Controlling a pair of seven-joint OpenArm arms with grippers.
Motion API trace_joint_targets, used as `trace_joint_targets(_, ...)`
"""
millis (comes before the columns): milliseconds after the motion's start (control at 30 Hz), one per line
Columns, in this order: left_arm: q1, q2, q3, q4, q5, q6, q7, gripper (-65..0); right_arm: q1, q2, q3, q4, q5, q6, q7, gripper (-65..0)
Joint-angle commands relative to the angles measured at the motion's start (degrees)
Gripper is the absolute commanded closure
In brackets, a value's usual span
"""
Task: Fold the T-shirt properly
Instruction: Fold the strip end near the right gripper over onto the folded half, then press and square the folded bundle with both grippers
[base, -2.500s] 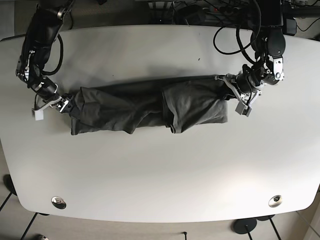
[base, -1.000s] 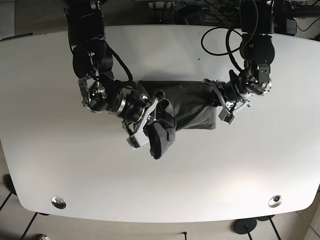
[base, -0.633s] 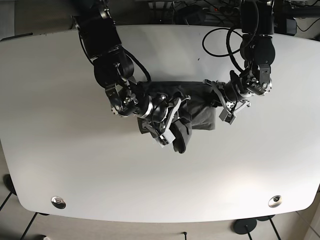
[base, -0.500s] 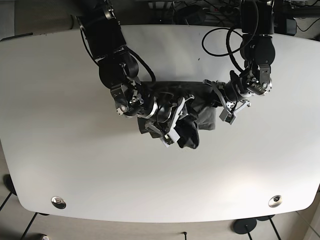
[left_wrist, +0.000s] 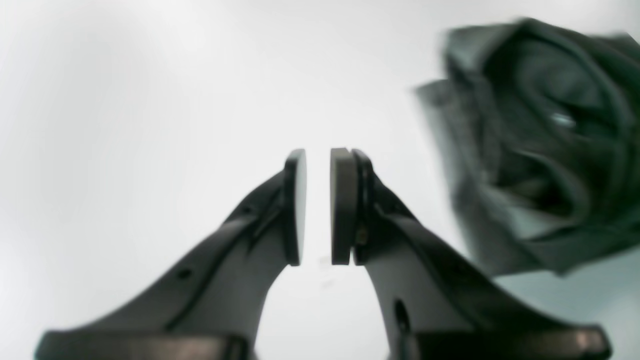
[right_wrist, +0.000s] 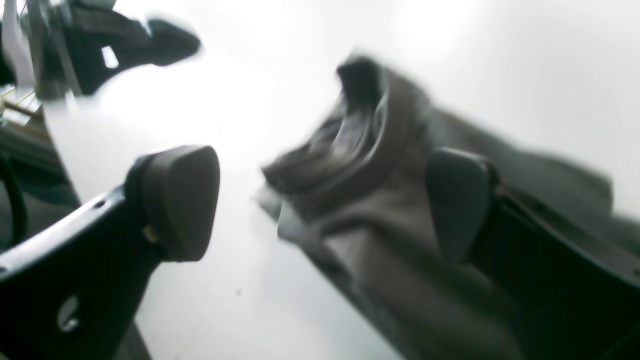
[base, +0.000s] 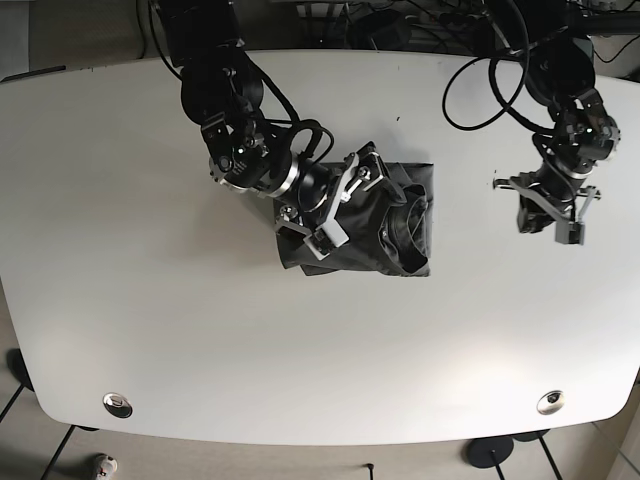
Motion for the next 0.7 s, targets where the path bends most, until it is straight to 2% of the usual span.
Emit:
trace_joint_targets(33, -0.7, -2.7, -4.9, -1.0, -0.5, -0.1, -1.4, -6.8, 0.0, -0.5, -0.2, 1.9, 1.0, 0.09, 1.7, -61.0)
trace_joint_targets(67, -0.6, -4.5, -6.9, -2.7, -0.5, -0.1, -1.4, -6.8, -0.7, -0.5, -0.3, 1.9, 1.0, 0.09, 1.7, -60.6)
trace_joint_targets(200, 1.1, -11.9, -11.2, -11.7, -1.0, -0.2, -2.1, -6.8, 0.7, -0.6, -9.1, -0.9, 0.6, 0.18, 1.7, -40.1)
trace_joint_targets(233, 1.4, -12.4, -11.6, -12.4, -0.9, -0.2, -2.9, -6.8, 1.9, -0.6, -10.6, -2.5, 0.6, 0.18, 1.7, -38.7)
trace_joint_targets(400, 5.1, -12.2, -13.7, -12.9, -0.6, -5.3, -5.2, -6.8, 6.5, -0.7, -14.0, -10.4, 0.5, -0.08, 3.8, -38.7)
trace_joint_targets(533, 6.6, -9.7, -14.0, -12.8, -0.6, -5.8, -5.3, -6.7, 10.9, -0.5, -14.0, -17.8, 0.5, -0.26, 6.6, -38.7)
trace_joint_targets(700, 7.8, -9.3, -13.6, -13.3, -0.6, -6.2, -5.4, -6.7, 13.9, -0.6, -14.1, -26.3, -0.1, -0.26, 10.9, -38.0)
